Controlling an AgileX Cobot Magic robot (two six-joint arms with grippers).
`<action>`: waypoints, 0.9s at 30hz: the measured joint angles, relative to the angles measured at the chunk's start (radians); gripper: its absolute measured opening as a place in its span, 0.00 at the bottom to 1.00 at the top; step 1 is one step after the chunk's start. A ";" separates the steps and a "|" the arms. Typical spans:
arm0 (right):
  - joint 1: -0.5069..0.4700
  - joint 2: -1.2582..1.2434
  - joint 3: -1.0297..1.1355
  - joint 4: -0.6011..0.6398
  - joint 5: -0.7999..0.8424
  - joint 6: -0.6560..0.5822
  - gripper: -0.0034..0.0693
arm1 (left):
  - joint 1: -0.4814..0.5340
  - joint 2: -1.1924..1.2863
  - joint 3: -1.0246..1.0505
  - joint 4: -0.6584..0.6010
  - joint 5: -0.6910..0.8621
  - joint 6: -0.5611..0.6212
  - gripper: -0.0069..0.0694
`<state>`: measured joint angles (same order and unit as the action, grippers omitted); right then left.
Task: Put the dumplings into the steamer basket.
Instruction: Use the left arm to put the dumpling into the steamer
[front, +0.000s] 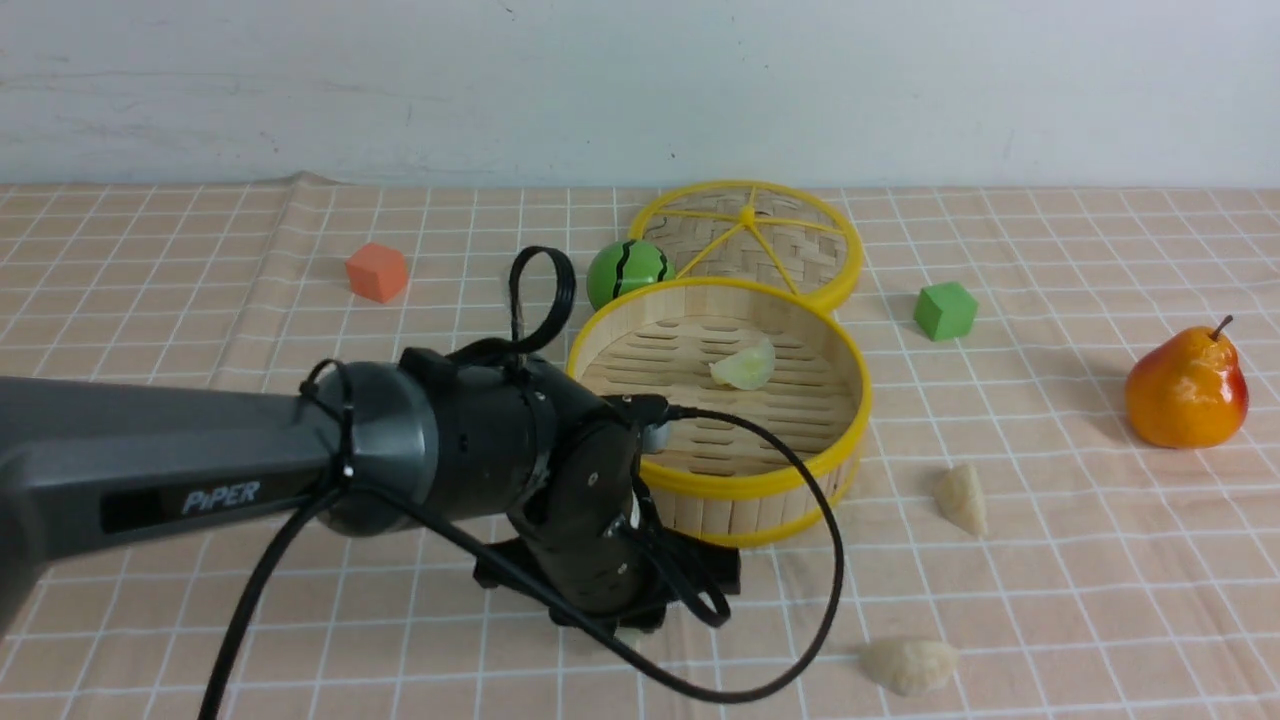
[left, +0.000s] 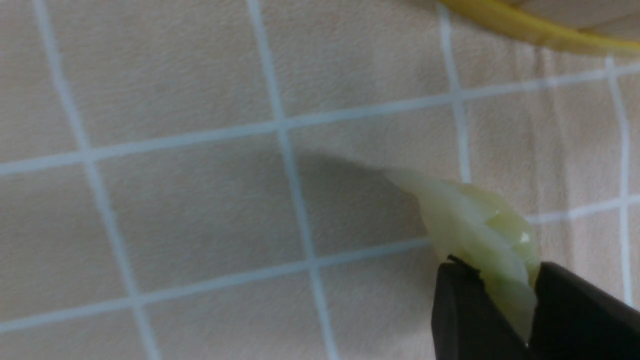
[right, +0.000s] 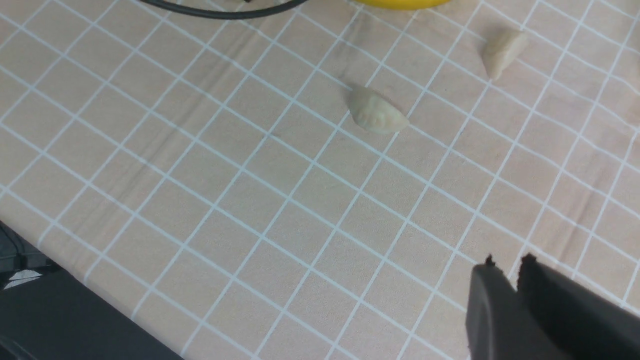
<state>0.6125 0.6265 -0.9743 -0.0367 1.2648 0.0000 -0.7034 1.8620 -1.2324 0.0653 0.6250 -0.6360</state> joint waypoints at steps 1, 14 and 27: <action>0.000 0.000 0.000 0.000 0.000 0.000 0.16 | 0.000 -0.020 -0.015 0.009 0.023 0.008 0.29; 0.000 0.000 0.000 -0.003 -0.002 0.010 0.17 | 0.109 0.135 -0.639 0.041 0.246 0.158 0.29; 0.000 0.002 0.000 -0.018 0.000 0.061 0.17 | 0.154 0.475 -0.835 0.035 0.236 0.175 0.35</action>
<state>0.6125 0.6286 -0.9743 -0.0544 1.2649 0.0615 -0.5497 2.3369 -2.0674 0.1003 0.8607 -0.4608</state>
